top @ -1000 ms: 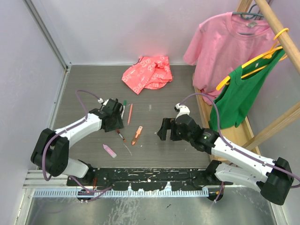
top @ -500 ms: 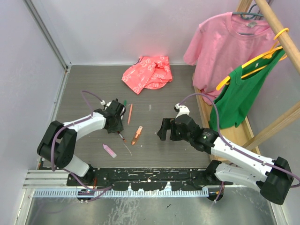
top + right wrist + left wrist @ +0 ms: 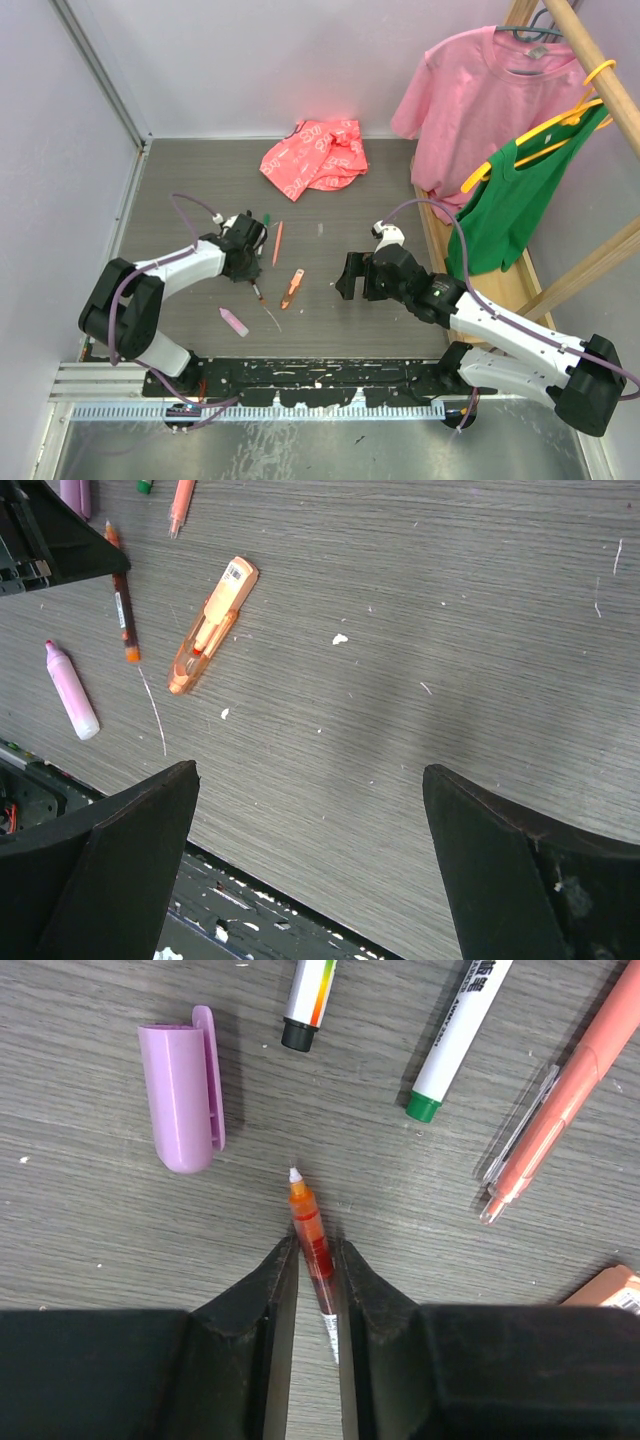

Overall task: Insert the pens into the pen caps
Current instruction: Pick up the pen from the center of the board.

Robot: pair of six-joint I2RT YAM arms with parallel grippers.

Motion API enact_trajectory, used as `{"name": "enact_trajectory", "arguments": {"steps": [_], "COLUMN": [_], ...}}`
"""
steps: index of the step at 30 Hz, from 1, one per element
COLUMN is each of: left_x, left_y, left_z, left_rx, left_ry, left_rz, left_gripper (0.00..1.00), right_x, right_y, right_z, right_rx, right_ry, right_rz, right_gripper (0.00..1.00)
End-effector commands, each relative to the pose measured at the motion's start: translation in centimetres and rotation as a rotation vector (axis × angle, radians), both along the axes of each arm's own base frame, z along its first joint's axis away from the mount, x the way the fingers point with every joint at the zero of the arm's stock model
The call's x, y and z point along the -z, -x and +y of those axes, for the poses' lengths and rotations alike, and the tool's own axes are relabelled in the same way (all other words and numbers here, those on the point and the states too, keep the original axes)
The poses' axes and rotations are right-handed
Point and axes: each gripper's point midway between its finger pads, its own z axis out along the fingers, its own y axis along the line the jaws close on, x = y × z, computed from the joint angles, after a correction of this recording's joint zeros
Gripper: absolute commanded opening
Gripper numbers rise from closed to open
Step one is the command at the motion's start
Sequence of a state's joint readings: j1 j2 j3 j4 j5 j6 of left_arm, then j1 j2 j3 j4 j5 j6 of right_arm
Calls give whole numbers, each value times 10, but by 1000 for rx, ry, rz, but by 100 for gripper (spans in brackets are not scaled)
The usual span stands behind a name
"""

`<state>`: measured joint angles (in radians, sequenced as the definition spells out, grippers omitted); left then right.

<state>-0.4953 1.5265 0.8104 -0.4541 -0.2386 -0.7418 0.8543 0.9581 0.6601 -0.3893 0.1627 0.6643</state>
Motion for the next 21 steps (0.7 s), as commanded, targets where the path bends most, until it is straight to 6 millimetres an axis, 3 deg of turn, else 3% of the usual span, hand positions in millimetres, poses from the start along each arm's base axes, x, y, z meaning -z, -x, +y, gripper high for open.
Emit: {"name": "enact_trajectory", "arguments": {"steps": [1, 9, 12, 17, 21], "left_x": [12, 7, -5, -55, -124], "left_y": [6, 8, 3, -4, -5], "left_z": [3, 3, -4, -25, -37], "left_rx": [-13, 6, 42, 153, 212], "left_ry": [6, 12, 58, 181, 307], "left_rz": [12, -6, -53, -195, -384], "left_gripper": [19, 8, 6, 3, 3], "right_x": [-10, -10, -12, -25, -47], "right_y": [-6, -6, -7, -8, -10], "right_z": [7, 8, 8, 10, 17], "right_rx": [6, 6, 8, 4, -22], "right_ry": [-42, -42, -45, -82, -166], "right_rz": [-28, -26, -31, -66, -134], "right_gripper": [99, 99, 99, 99, 99]}}
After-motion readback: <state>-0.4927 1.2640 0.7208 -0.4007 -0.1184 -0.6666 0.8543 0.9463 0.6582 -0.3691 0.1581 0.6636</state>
